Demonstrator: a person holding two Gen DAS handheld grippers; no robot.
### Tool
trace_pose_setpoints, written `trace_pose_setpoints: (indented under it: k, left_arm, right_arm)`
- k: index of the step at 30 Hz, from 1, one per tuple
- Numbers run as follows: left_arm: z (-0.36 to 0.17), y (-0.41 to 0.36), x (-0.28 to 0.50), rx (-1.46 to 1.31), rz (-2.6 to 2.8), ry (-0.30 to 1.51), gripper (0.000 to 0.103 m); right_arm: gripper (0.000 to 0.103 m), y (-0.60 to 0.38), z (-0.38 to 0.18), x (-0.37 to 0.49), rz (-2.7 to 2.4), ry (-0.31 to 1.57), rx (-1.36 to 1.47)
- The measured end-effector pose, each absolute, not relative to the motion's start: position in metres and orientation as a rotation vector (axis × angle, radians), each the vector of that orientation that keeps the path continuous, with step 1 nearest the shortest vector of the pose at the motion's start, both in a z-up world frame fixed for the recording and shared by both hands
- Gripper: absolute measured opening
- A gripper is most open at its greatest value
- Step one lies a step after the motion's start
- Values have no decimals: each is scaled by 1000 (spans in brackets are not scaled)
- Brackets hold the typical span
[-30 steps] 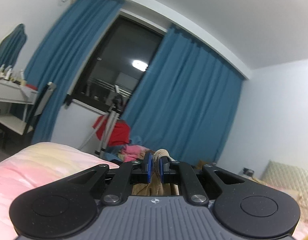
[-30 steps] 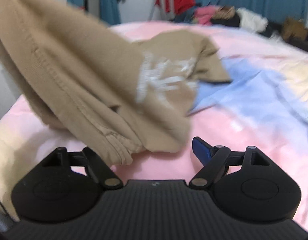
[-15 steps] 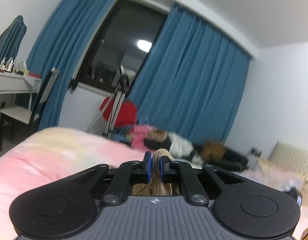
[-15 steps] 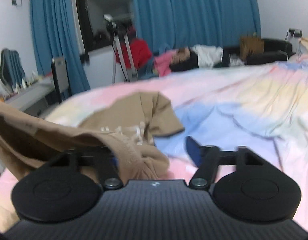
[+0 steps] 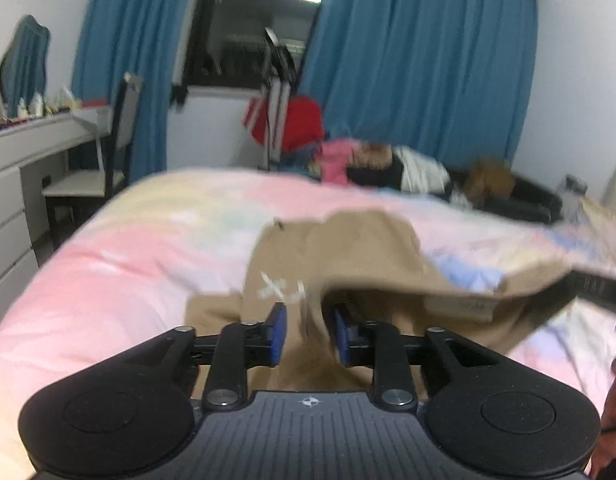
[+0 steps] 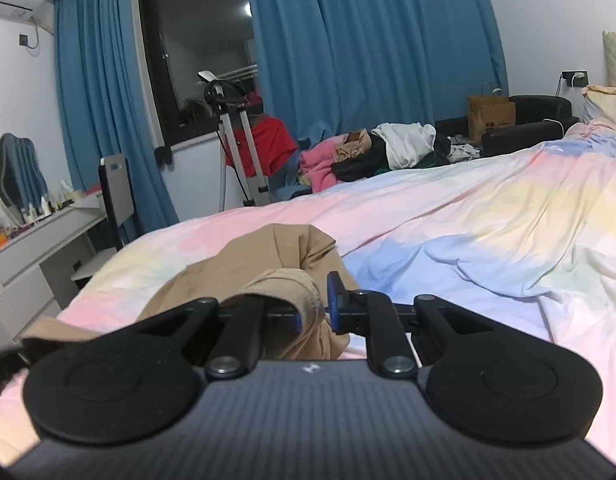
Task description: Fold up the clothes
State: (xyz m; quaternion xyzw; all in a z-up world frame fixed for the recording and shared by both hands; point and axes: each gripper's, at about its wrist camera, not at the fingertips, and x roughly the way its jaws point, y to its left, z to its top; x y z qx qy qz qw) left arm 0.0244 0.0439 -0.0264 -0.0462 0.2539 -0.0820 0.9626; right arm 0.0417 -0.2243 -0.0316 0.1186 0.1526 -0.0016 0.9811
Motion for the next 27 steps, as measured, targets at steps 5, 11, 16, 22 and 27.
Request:
trace_pose_setpoints:
  k: [5,11,16,22,27]
  left_arm:
    - [-36,28,24,-45,-214,505,50]
    - [-44,29,37,-98,-108,507,56]
    - [-50,52,61,-274,-105,565,57]
    - [-57,49,83,-311,-175,629,55]
    - [-79,50,97,-354,-153,712,16]
  right_arm:
    - [15,-221,-30,38,14,294,236]
    - [15,-220,-27,34,26,275,233]
    - [15,-214,-27,33,41,272,217]
    - [15,-208,-26,29,49,261,192]
    - [15,-207,-28,29,44,265,180]
